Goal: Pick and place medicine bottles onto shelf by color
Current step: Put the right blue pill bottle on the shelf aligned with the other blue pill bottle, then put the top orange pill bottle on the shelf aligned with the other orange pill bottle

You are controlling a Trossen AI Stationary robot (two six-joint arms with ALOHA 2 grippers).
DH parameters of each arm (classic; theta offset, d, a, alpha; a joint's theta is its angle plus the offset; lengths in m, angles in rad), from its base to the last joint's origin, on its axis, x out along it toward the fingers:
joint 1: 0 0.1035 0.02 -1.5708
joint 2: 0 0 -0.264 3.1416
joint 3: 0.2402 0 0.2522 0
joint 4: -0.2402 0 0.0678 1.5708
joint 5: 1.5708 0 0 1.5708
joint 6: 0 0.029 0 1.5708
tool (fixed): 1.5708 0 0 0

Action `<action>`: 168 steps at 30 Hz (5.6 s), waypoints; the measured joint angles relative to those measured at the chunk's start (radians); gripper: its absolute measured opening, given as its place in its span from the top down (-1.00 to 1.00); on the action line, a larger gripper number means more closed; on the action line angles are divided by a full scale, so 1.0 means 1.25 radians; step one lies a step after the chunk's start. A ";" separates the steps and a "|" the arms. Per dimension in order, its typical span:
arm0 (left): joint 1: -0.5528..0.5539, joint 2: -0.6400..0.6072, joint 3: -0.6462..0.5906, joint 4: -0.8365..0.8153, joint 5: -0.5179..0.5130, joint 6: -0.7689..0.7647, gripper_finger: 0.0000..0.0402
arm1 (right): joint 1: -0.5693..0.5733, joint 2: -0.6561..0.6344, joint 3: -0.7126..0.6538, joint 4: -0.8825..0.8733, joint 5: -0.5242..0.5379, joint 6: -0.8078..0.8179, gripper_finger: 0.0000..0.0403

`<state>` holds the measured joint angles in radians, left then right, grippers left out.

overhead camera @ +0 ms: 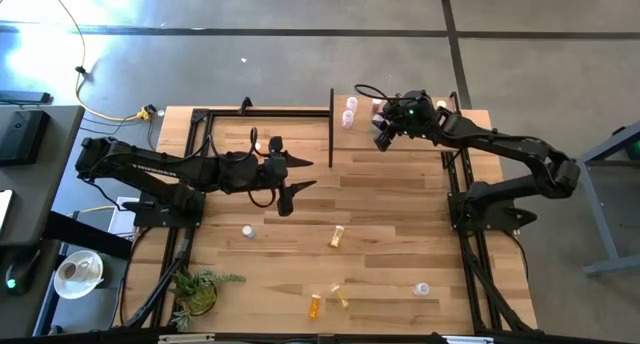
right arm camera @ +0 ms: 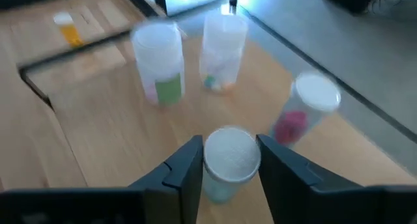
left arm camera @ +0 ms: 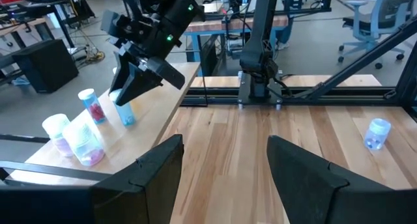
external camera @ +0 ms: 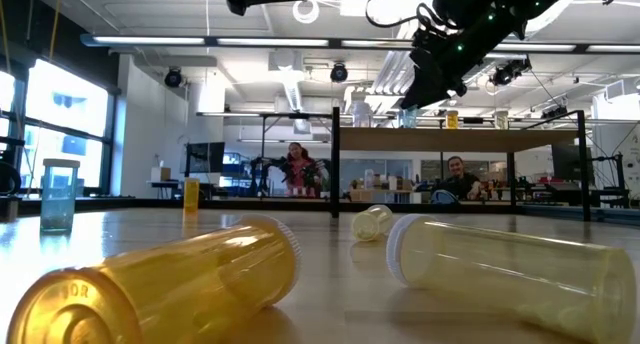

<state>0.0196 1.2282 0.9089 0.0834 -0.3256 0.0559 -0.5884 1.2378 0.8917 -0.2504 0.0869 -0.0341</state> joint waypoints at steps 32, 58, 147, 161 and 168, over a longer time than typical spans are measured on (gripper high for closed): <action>0.059 0.000 -0.082 -0.353 -0.252 -0.249 -0.05 | 0.114 -0.159 -0.002 -0.015 0.006 0.000 0.05; 0.240 0.105 -0.299 -0.239 -0.239 -0.674 -0.05 | 0.201 -0.160 -0.002 -0.036 0.013 -0.014 0.05; -0.013 0.184 -0.051 -0.111 0.032 -0.195 0.54 | 0.516 -0.018 -0.003 0.075 -0.001 0.007 0.05; -0.023 0.219 -0.050 -0.062 -0.017 -0.224 0.54 | 0.536 0.107 -0.004 0.244 0.000 -0.043 0.05; -0.028 0.257 -0.050 -0.005 -0.013 -0.224 0.54 | 0.535 0.154 -0.004 0.294 0.000 -0.044 0.05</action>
<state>-0.0151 1.5494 0.8463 0.0766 -0.3414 -0.2245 0.0803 1.4305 0.8871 0.1173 0.0864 -0.0886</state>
